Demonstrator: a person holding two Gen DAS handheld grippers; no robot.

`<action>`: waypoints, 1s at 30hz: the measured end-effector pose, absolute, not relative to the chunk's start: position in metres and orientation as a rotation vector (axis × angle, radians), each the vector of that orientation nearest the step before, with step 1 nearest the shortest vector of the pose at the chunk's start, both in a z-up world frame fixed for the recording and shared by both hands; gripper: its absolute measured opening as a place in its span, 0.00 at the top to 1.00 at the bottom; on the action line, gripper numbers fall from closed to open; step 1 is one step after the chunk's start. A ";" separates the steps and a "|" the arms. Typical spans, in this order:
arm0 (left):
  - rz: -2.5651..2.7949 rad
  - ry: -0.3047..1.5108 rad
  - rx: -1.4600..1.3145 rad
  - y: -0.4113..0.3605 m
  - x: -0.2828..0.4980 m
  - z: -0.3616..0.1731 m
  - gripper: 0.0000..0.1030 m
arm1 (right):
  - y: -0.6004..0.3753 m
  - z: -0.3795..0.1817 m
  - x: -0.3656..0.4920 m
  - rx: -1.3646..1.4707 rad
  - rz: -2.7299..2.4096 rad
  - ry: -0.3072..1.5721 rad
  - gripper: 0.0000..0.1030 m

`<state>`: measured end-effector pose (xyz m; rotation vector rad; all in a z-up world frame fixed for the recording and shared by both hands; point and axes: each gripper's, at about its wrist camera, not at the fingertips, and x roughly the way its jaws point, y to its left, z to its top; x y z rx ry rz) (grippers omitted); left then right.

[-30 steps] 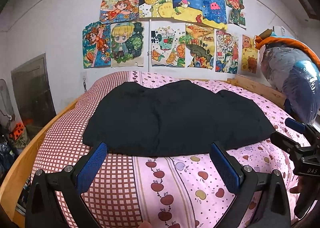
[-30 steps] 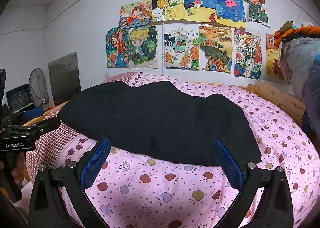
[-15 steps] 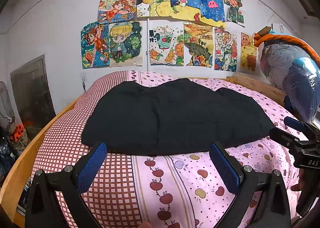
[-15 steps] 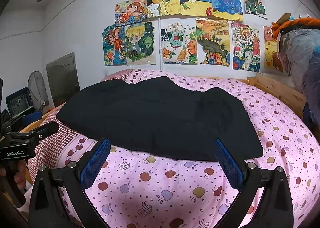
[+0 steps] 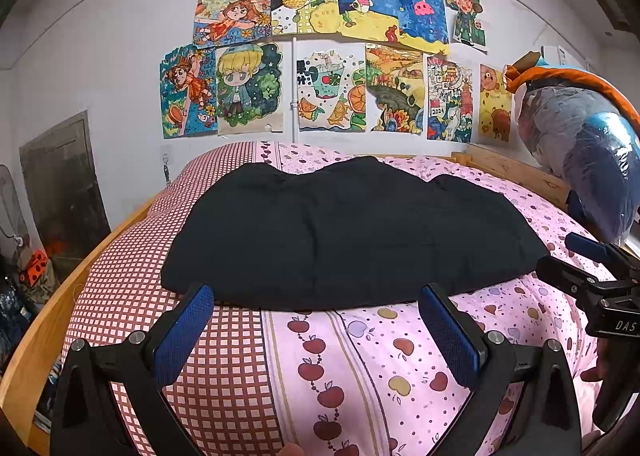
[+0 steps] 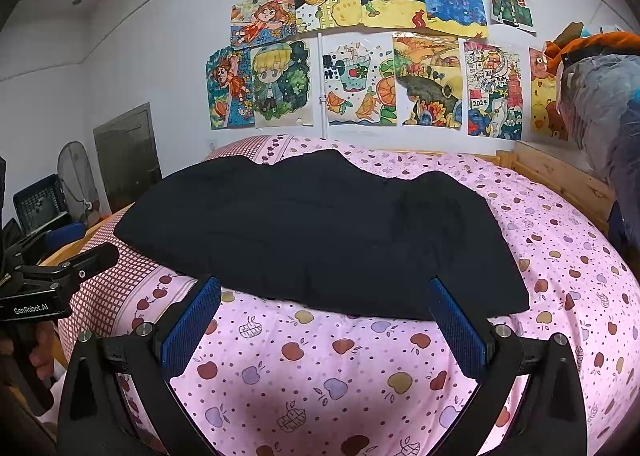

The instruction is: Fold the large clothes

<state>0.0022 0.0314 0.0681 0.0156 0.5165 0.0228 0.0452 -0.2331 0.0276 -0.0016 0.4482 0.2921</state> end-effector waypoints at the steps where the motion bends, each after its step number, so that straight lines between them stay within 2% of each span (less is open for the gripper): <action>1: 0.023 0.517 0.016 0.031 0.002 0.068 0.00 | -0.233 0.027 0.045 -0.002 0.292 0.449 0.02; 30: 0.022 0.518 0.016 0.031 0.002 0.069 0.00 | -0.230 0.027 0.044 -0.007 0.294 0.446 0.02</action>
